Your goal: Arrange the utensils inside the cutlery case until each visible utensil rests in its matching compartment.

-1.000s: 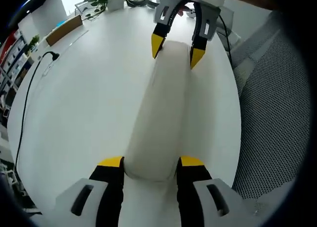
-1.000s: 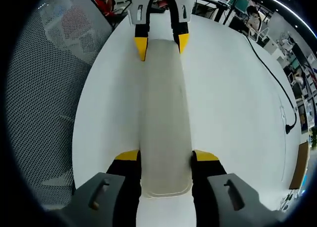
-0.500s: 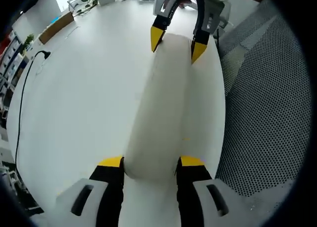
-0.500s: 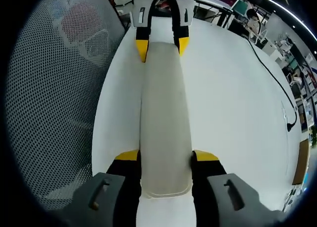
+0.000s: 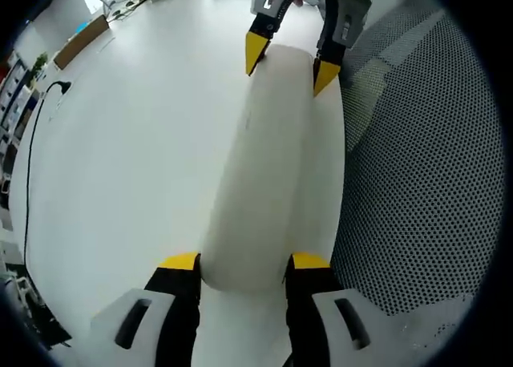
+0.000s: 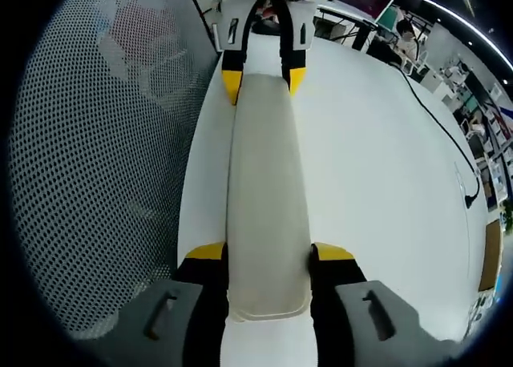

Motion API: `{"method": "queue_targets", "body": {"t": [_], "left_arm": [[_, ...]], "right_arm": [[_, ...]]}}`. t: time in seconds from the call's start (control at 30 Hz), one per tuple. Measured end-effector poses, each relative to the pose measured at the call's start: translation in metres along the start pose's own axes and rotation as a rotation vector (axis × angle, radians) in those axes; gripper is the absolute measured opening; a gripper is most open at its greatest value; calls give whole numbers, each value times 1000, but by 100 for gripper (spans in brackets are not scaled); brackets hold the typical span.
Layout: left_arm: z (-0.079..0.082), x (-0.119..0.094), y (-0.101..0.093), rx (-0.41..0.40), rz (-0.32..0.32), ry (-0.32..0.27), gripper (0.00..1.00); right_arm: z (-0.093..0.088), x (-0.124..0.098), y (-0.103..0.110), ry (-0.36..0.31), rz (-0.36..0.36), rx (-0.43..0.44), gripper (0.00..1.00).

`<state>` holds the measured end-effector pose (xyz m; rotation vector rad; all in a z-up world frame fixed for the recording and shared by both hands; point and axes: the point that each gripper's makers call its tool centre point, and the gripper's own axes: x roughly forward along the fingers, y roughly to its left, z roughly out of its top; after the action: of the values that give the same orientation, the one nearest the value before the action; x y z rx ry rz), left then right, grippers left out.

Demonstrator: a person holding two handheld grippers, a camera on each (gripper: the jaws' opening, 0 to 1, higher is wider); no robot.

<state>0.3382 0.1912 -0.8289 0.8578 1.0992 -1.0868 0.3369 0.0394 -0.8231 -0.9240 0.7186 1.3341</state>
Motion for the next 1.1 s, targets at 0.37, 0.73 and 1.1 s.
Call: {"method": "queue_targets", "body": {"t": [0.37,0.73,1.1], "left_arm": [[0,2,0,-19,-3,53,43],[-3,-14,6,-106,27,53,76],[16,-124,41,-406,134,-436,81]], "right_arm": [[1,3,-2,73,27,15,39],[26,-19,-23,-66,51,152,37],[47,-117,-73,-415,-33,451,90]]}}
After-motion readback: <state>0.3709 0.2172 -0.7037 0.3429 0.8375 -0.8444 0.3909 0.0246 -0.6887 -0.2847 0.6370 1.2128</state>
